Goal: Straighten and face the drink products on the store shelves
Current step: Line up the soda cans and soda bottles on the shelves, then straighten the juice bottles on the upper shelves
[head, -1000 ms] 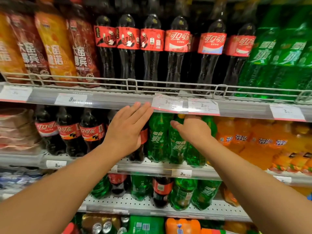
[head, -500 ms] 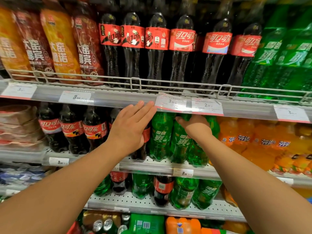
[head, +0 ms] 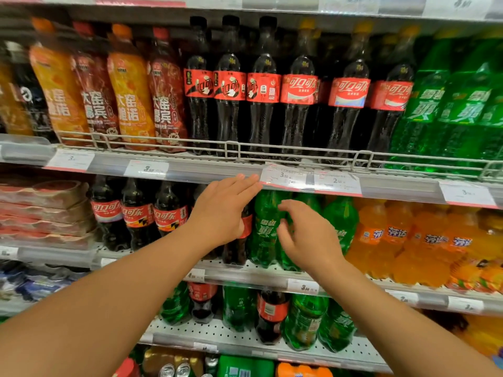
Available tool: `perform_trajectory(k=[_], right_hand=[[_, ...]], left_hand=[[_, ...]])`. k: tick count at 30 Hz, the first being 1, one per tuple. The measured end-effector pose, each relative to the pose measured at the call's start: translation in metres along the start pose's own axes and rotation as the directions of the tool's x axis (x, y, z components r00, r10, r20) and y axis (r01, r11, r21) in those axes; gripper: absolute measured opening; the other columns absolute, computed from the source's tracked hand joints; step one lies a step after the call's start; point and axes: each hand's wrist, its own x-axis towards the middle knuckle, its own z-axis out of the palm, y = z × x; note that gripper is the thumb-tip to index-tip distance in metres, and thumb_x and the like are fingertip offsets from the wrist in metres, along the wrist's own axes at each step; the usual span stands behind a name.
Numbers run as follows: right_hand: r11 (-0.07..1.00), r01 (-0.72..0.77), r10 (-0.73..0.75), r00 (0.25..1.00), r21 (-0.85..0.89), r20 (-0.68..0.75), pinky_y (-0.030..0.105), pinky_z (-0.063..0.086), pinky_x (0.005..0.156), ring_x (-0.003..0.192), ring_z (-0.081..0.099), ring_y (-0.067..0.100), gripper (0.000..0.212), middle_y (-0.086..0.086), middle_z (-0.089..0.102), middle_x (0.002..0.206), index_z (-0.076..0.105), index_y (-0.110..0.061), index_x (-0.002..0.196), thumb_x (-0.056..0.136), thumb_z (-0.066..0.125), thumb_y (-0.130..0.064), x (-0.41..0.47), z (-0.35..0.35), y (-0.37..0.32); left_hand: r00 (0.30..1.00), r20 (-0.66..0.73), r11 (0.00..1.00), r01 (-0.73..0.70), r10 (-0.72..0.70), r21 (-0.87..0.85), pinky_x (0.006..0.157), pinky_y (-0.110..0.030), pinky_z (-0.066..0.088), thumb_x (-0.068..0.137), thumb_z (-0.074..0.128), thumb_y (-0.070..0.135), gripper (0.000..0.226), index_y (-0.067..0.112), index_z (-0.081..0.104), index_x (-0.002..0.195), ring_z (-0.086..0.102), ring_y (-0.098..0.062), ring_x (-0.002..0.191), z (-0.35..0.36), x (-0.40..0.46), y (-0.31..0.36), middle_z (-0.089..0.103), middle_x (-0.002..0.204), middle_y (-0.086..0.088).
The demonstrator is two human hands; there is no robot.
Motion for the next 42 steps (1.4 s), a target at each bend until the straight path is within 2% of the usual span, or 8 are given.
perform_trajectory(k=[4,12,14,20,26,30,34,42], right_hand=[[0.983,0.153,-0.162,0.983,-0.100,-0.085,0.044,0.044,0.098,0.115,0.054,0.032,0.047,0.013,0.060,0.126,0.060,-0.005,0.123,0.076,0.065,-0.004,0.034,-0.013,-0.025],[0.912,0.022,0.041,0.989,-0.409,0.144,0.038,0.043,0.099,0.121,0.050,0.028,0.045,0.004,0.054,0.134,0.057,-0.016,0.124,0.080,0.060,-0.022,0.051,-0.010,-0.048],[0.924,-0.021,0.076,0.989,-0.383,0.128,0.033,0.043,0.089,0.113,0.052,0.022,0.029,-0.004,0.056,0.120,0.056,-0.023,0.114,0.086,0.049,-0.030,0.075,-0.028,-0.067],[0.933,0.033,-0.087,0.987,-0.359,-0.136,0.038,0.039,0.101,0.120,0.050,0.031,0.047,0.009,0.058,0.129,0.059,-0.007,0.127,0.080,0.059,-0.013,0.171,-0.098,-0.163],[0.931,-0.036,-0.015,0.991,-0.363,-0.137,0.038,0.027,0.112,0.144,0.020,0.023,0.063,0.004,0.027,0.157,0.032,-0.017,0.149,0.089,0.051,-0.016,0.228,-0.112,-0.223],[0.930,-0.087,0.051,0.993,-0.358,-0.109,0.041,0.025,0.115,0.149,0.005,0.021,0.073,0.000,0.004,0.163,0.018,-0.025,0.153,0.089,0.052,-0.018,0.248,-0.098,-0.233],[0.870,-0.075,0.039,0.996,-0.488,-0.085,0.042,0.003,0.121,0.148,-0.013,0.026,0.085,0.004,-0.013,0.162,0.000,-0.022,0.155,0.088,0.052,-0.017,0.256,-0.074,-0.226],[0.818,-0.085,-0.037,0.979,-0.569,-0.198,0.043,0.033,0.110,0.143,0.028,0.025,0.062,0.004,0.028,0.158,0.037,-0.024,0.144,0.083,0.049,-0.025,0.268,-0.081,-0.231]], left_hand=[[0.996,0.093,0.997,-0.007,0.000,0.075,0.116,-0.036,0.022,0.084,0.052,0.014,0.076,0.023,0.022,0.153,0.019,-0.017,0.146,-0.016,-0.002,-0.017,0.017,0.161,0.005],[0.998,-0.028,0.982,0.064,-0.060,0.178,0.093,-0.047,0.052,0.059,0.073,0.008,0.071,0.001,0.059,0.128,0.060,-0.038,0.113,-0.065,-0.043,-0.115,0.058,0.131,-0.016],[0.994,-0.101,0.978,0.058,-0.038,0.202,0.100,-0.043,0.047,0.068,0.070,0.014,0.072,0.006,0.052,0.137,0.053,-0.033,0.124,-0.090,-0.031,-0.136,0.050,0.141,-0.012],[0.946,-0.312,0.963,-0.004,0.091,0.271,0.109,-0.049,0.038,0.068,0.068,0.015,0.076,0.003,0.047,0.141,0.042,-0.037,0.134,-0.179,0.016,-0.200,0.043,0.147,-0.019],[0.946,-0.324,0.922,0.103,0.026,0.374,0.119,-0.045,0.015,0.083,0.054,0.037,0.086,0.013,0.011,0.153,0.005,-0.031,0.148,-0.219,0.043,-0.255,0.003,0.162,-0.013],[0.946,-0.325,0.937,0.103,0.012,0.335,0.120,-0.045,0.009,0.085,0.051,0.035,0.087,0.019,0.001,0.154,-0.002,-0.028,0.149,-0.215,0.044,-0.268,-0.003,0.163,-0.008],[0.936,-0.352,0.935,0.106,0.021,0.339,0.121,-0.044,0.002,0.086,0.046,0.035,0.087,0.021,-0.006,0.154,-0.007,-0.027,0.149,-0.209,0.044,-0.272,-0.008,0.162,-0.005],[0.922,-0.387,0.945,0.131,-0.004,0.301,0.120,-0.043,-0.003,0.088,0.046,0.036,0.084,0.024,-0.005,0.154,-0.008,-0.024,0.149,-0.205,0.045,-0.269,-0.008,0.163,-0.003]])
